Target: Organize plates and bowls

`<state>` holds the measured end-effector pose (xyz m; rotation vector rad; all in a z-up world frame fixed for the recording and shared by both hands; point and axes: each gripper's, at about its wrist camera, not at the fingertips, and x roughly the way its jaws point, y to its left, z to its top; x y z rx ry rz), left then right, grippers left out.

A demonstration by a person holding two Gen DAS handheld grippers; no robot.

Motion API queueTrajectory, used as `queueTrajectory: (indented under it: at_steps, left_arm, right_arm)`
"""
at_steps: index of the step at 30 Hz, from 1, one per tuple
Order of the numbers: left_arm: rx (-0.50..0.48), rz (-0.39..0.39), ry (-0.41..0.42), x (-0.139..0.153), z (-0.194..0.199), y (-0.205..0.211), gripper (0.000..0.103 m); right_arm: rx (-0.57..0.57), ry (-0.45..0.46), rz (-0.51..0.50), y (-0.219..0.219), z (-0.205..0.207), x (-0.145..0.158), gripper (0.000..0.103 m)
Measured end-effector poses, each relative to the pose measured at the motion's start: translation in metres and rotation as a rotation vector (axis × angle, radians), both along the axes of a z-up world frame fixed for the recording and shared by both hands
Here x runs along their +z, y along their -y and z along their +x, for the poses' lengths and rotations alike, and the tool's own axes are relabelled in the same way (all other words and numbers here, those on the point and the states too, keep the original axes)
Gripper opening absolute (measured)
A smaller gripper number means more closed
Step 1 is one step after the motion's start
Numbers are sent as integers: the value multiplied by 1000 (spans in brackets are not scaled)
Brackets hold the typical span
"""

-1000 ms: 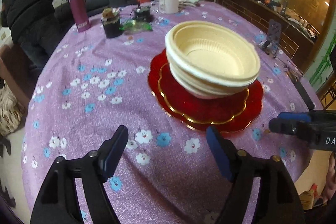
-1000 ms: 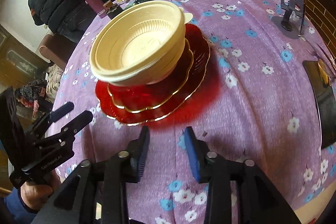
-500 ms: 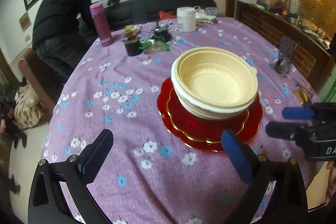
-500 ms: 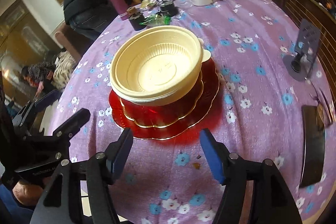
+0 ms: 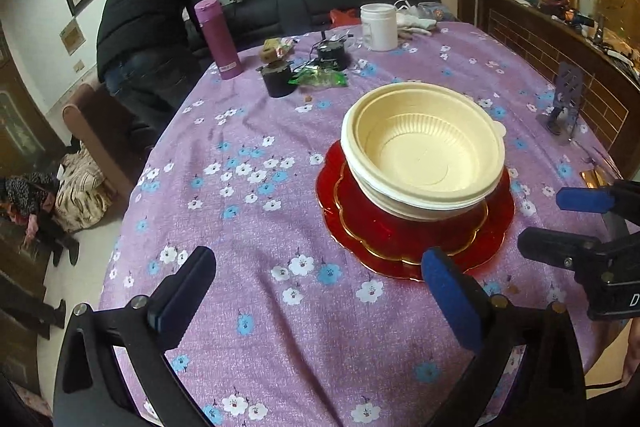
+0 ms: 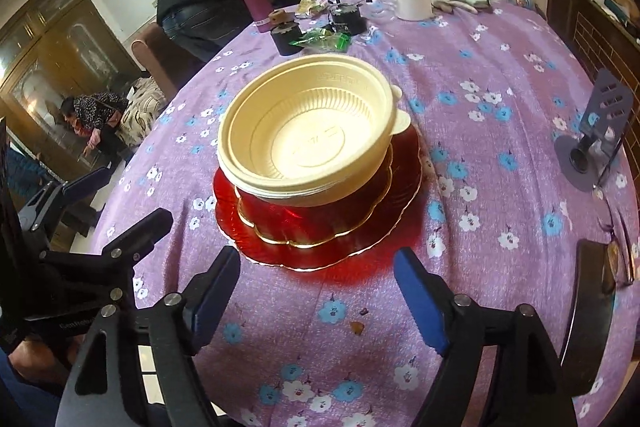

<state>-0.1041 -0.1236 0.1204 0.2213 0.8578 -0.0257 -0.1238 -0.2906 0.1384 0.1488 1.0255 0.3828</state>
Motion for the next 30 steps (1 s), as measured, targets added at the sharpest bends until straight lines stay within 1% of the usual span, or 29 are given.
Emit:
queueTrajectory:
  at_steps: [2, 5, 7, 9, 14, 16, 18, 20, 23, 25, 26, 30]
  left_arm:
    - [17, -8, 0, 2, 0, -3, 103]
    - [40, 11, 1, 3, 1, -4, 103]
    - [49, -1, -11, 4, 2, -6, 103]
    - [45, 14, -7, 4, 0, -4, 103]
    - [11, 39, 33, 10, -6, 0, 103]
    - [-4, 33, 53, 13, -9, 0, 103]
    - [1, 40, 60, 15, -9, -2, 103]
    - [12, 64, 66, 17, -7, -3, 103]
    - [24, 83, 36, 18, -1, -3, 103]
    - [24, 95, 40, 18, -1, -3, 103]
    - [30, 93, 42, 18, -1, -3, 103]
    - [41, 79, 0, 17, 0, -7, 103]
  right_arm:
    - [-4, 4, -3, 2, 1, 0, 88]
    - [-8, 2, 2, 5, 2, -2, 88]
    - [-2, -2, 3, 4, 3, -3, 88]
    - [9, -2, -1, 2, 3, -5, 88]
    - [28, 5, -17, -5, 3, -3, 88]
    - [33, 10, -17, -7, 4, -2, 88]
    - [37, 19, -18, -9, 4, 0, 89]
    - [41, 27, -30, -12, 5, 2, 90]
    - [45, 41, -37, -15, 4, 5, 92]
    - [45, 43, -35, -15, 5, 6, 92]
    - [45, 44, -33, -16, 5, 6, 92]
    - [51, 50, -43, -19, 4, 8, 92]
